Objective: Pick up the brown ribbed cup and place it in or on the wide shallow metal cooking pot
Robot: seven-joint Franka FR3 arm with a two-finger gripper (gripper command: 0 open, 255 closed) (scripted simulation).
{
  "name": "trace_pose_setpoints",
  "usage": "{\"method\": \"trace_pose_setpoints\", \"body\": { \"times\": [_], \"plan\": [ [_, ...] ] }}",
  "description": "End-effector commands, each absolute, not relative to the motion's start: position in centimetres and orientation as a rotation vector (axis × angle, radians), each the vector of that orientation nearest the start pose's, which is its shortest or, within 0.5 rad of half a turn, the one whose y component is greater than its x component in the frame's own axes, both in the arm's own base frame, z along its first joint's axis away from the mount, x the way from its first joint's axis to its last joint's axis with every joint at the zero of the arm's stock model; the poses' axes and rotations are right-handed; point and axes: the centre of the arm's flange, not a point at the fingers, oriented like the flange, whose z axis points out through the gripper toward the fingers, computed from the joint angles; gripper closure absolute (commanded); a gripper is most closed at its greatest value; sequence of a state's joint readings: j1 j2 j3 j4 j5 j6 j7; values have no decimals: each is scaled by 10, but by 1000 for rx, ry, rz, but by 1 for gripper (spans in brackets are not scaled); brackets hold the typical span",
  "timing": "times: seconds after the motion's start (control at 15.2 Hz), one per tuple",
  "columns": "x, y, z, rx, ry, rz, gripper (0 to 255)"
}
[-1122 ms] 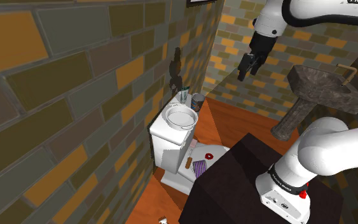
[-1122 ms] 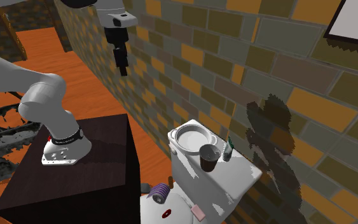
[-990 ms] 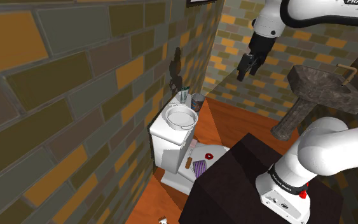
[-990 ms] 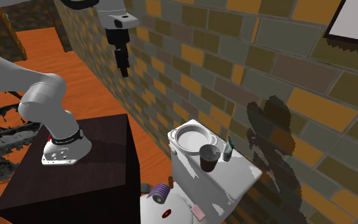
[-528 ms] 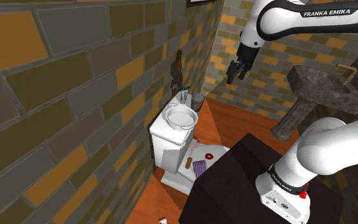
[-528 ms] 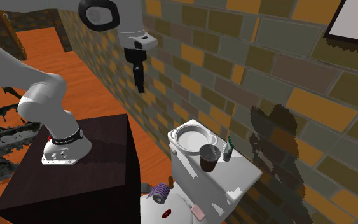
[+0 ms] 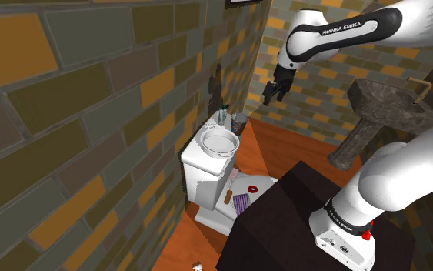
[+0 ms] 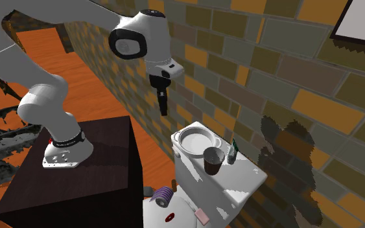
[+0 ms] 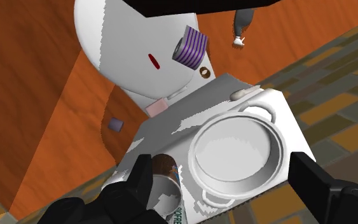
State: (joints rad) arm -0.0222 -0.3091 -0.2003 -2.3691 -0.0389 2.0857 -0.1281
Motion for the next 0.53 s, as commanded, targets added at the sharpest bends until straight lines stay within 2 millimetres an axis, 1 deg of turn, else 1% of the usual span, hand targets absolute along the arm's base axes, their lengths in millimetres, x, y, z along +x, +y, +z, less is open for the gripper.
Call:
{"method": "trace_pose_setpoints", "body": {
  "times": [0.0,0.46],
  "plan": [
    [455,-116,426,-3109,112,-40,0],
    [510,-162,364,-3078,135,-41,0]
  ]
}}
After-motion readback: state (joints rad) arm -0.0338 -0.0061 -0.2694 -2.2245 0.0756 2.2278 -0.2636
